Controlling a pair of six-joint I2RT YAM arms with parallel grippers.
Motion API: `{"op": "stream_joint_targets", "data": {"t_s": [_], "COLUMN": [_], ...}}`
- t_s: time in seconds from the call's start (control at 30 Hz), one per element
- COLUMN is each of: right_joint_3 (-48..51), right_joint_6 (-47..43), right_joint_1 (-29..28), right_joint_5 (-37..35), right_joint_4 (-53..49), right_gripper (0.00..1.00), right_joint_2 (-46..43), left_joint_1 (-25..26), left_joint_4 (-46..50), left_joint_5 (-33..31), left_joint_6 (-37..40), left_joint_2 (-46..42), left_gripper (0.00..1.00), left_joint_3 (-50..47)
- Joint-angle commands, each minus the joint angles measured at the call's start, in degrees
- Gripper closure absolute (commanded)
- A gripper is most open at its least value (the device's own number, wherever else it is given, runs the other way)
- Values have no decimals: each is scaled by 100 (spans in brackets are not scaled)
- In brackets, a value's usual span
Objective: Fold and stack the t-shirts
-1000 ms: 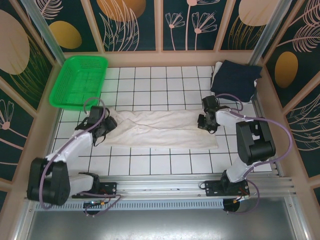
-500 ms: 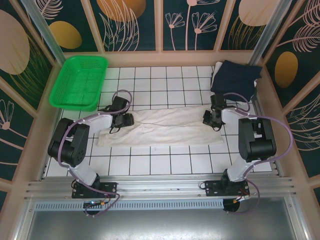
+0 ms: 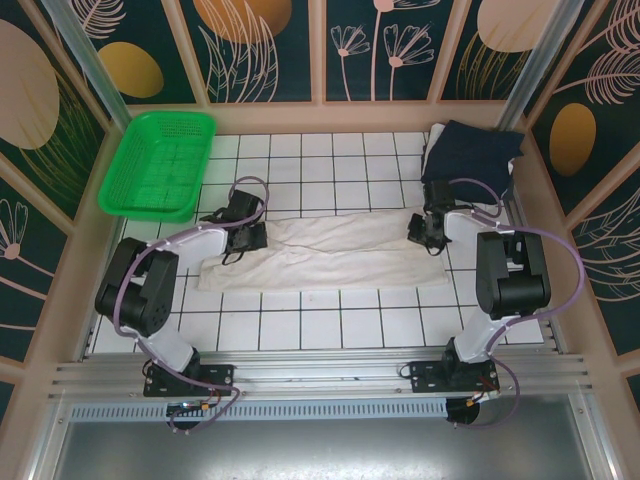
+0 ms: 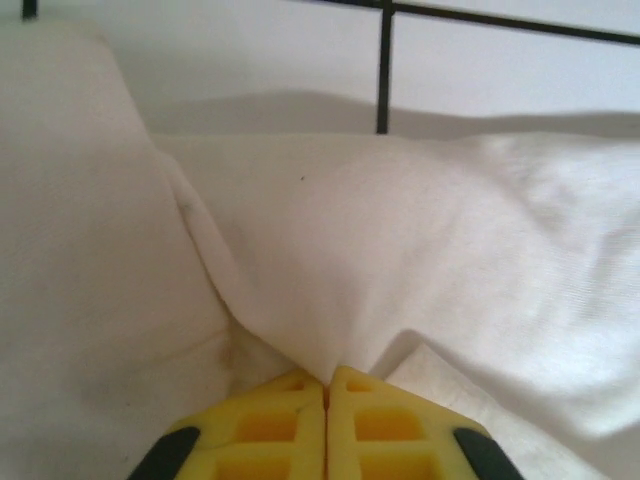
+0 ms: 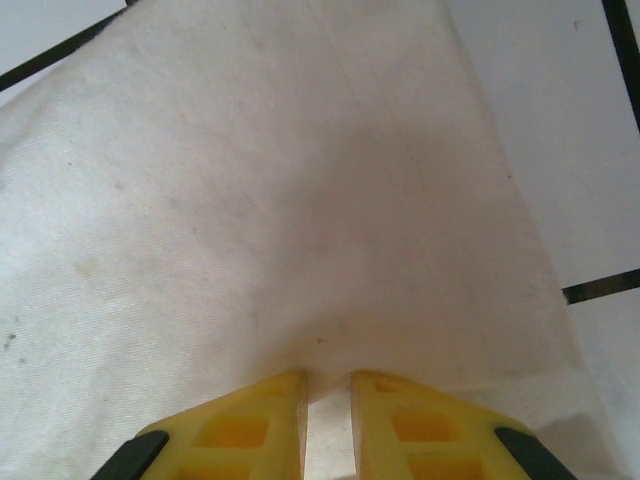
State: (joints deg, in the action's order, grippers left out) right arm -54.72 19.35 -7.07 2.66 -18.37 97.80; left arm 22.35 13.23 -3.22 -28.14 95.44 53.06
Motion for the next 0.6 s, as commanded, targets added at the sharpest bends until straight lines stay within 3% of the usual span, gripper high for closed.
{"op": "stream_joint_targets", "data": {"t_s": [0.0, 0.23, 0.4, 0.57], "right_joint_3": [-124, -153, -149, -142], "right_joint_6": [-116, -136, -151, -151], "right_joint_1": [50, 52, 54, 50], "right_joint_5": [-47, 60, 72, 95], "right_joint_4": [-80, -50, -43, -35], "right_gripper": [80, 80, 80, 80], "right_joint_2": [22, 53, 67, 81], "left_joint_1": [122, 217, 217, 225], "left_joint_4": [194, 407, 669, 794], "left_joint_5": [-150, -181, -261, -116], "left_joint_6": [-167, -306, -330, -334], "left_joint_2": [-384, -771, -948, -900], "left_gripper": [99, 98, 80, 71], "left_joint_3": [-176, -342, -472, -372]}}
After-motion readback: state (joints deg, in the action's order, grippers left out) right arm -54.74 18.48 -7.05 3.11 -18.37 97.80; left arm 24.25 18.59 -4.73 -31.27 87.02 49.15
